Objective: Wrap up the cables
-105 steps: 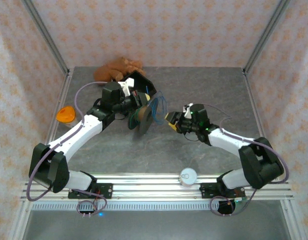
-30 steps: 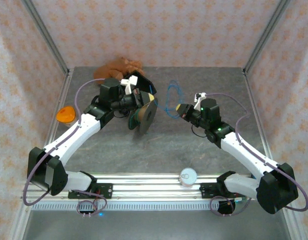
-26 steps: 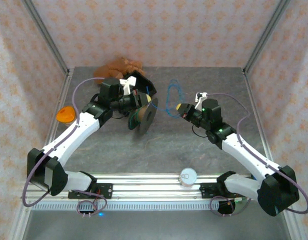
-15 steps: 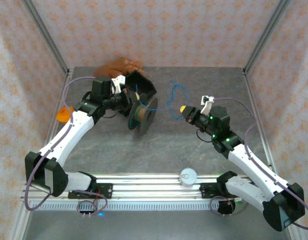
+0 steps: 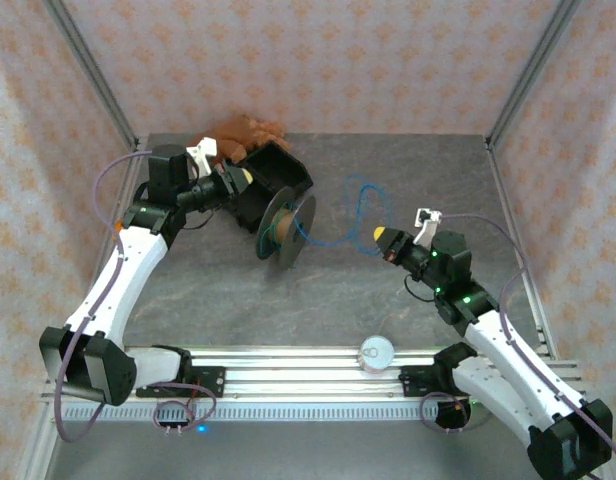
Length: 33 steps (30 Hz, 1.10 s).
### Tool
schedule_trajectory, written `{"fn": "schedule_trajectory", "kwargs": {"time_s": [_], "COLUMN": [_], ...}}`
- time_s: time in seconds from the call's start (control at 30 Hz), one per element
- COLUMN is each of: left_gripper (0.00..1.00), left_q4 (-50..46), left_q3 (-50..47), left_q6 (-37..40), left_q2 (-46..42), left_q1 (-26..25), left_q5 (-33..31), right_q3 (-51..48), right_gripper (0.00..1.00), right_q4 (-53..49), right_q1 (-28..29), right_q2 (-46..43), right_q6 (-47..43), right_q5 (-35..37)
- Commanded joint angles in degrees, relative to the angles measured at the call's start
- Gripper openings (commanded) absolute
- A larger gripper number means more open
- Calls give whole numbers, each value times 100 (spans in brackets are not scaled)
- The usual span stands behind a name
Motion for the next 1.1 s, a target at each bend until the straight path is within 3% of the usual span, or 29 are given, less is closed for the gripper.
{"fn": "schedule_trajectory", "kwargs": {"time_s": [0.0,0.07,0.1,0.23,0.3,0.33,0.37,0.47,0.57,0.77,0.9,1.07], "left_gripper": [0,0,9,59,76,95,99,99,99,99,96,81], "left_q4": [672,680,626,-407,-1106,-1461,-1750,-2034,-2027,-2682,-3069,-3470], "left_q3": [-61,-94,-101,153,407,578,721,945,996,1631,2211,2946], "left_q6": [-437,-446,-403,532,1272,1699,2126,2972,3618,4683,5122,5309], "left_q2": [-54,-60,-77,-289,-456,-564,-665,-926,-994,-74,858,1886], "left_q1": [-1,-9,-21,-243,-535,-787,-1117,-2132,-3058,-4628,-5230,-5298], "left_q5": [421,424,420,-134,-758,-1215,-1739,-2828,-3380,-4598,-5425,-5787], "right_q3": [-16,42,63,221,318,383,487,751,1016,1449,1622,1788], "right_gripper": [0,0,0,0,0,0,0,0,0,0,0,0], "right_q4": [-210,-303,-334,-559,-713,-821,-952,-1276,-1491,-1856,-1996,-2088], "right_q1": [-18,-21,-25,-17,-25,-26,-21,-20,-26,-18,-15,-13], "right_q2": [10,53,70,171,240,281,334,491,639,823,885,905], "right_q6": [-246,-331,-350,-515,-612,-674,-743,-915,-1024,-1182,-1206,-1198], "right_q5": [190,201,212,265,285,307,327,280,204,167,108,-11]}}
